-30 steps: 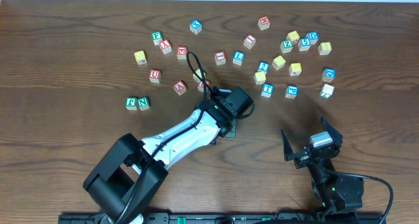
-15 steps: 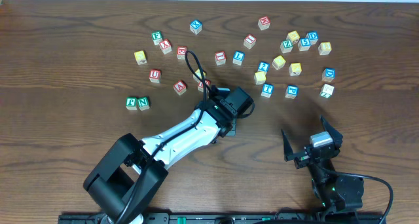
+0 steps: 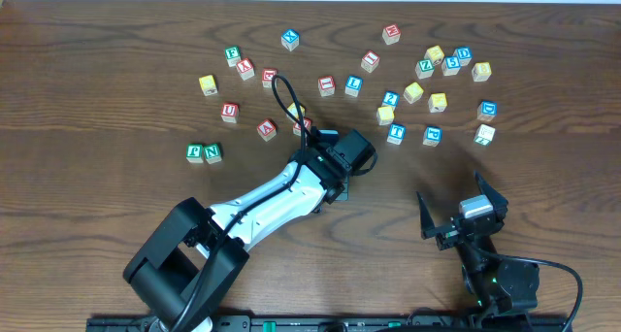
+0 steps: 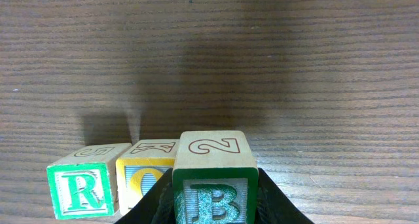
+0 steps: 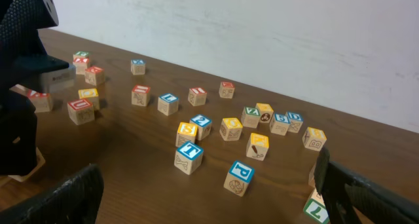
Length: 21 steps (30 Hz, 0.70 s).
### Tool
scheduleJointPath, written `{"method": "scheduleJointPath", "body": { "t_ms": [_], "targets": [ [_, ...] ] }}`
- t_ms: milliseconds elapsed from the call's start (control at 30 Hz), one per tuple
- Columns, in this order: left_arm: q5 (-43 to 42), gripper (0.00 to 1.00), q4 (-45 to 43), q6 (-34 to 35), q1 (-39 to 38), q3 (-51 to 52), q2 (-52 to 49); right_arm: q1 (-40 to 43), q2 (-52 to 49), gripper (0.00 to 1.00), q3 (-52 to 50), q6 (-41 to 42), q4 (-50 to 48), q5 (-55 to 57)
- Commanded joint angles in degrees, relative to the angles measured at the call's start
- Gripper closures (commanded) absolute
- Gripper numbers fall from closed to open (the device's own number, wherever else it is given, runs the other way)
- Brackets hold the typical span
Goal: Spell out ROBOT
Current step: 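Align the B block right of the O block with the left gripper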
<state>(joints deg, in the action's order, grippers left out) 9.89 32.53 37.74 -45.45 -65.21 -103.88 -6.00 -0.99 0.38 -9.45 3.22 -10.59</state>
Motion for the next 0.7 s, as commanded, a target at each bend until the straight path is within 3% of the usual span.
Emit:
{"method": "scheduleJointPath", "body": {
  "t_ms": [0, 400, 667],
  "targets": [
    [1.8, 0.89, 0.2, 1.0, 0.0, 0.6, -0.6, 0.4, 0.3, 0.01, -0.1, 0.6, 0.2, -0.1],
    [2.8, 0.89, 1.0, 2.2, 0.0, 0.6, -0.6, 0.4, 0.3, 0.01, -0.1, 0.6, 0.2, -0.1],
    [0.9, 0.89, 0.0, -0.8, 0.0, 0.6, -0.6, 0.4, 0.3, 0.01, -0.1, 0.6, 0.2, -0.1]
  ]
}}
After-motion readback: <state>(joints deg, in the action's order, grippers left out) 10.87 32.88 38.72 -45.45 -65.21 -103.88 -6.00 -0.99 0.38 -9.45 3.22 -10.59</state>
